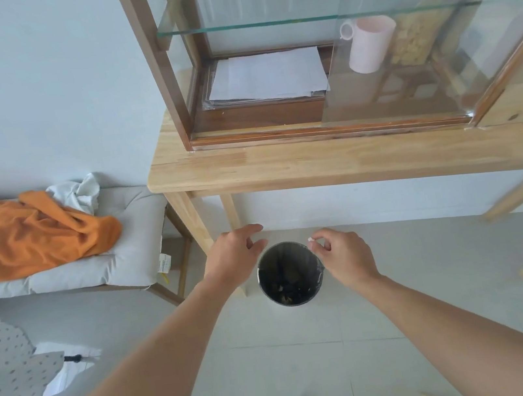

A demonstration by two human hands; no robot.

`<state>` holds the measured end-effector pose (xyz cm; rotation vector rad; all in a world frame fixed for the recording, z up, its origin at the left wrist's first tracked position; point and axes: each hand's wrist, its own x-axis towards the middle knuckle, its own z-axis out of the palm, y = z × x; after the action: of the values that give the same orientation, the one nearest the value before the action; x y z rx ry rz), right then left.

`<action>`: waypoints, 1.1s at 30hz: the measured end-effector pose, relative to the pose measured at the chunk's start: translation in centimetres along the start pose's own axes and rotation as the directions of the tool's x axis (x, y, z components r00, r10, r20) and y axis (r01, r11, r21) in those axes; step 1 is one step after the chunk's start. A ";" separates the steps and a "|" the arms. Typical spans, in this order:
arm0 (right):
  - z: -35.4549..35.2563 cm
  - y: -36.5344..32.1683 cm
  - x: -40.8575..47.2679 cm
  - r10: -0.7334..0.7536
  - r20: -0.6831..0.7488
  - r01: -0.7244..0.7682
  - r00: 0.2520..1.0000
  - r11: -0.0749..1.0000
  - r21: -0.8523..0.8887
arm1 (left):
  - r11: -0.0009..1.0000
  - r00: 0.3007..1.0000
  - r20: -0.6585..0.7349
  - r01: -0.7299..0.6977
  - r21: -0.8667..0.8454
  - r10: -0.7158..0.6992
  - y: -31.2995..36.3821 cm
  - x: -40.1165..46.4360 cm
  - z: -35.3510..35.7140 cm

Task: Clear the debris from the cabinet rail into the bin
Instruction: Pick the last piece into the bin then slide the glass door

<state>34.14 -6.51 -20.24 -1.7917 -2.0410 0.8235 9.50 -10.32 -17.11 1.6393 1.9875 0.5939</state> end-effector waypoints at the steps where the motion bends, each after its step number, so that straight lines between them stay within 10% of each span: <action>1: 0.5 0.3 0.5 0.003 0.020 -0.003 1.000 1.000 -0.023 | 1.000 1.000 0.017 0.023 0.005 -0.023 -0.7 0.0 0.4; 17: 4.0 2.5 6.9 0.116 0.130 -0.105 0.985 0.991 -0.085 | 0.966 0.959 0.130 0.256 -0.025 -0.250 -5.1 1.6 3.5; 33: -2.8 -1.8 -0.1 0.088 -0.038 -0.090 0.995 0.995 -0.042 | 0.997 0.993 0.097 0.071 0.025 -0.074 -0.3 -1.3 -3.7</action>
<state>34.33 -6.13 -16.92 -1.9199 -1.9837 0.7702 7.13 -11.75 -14.27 1.5708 1.9795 0.4576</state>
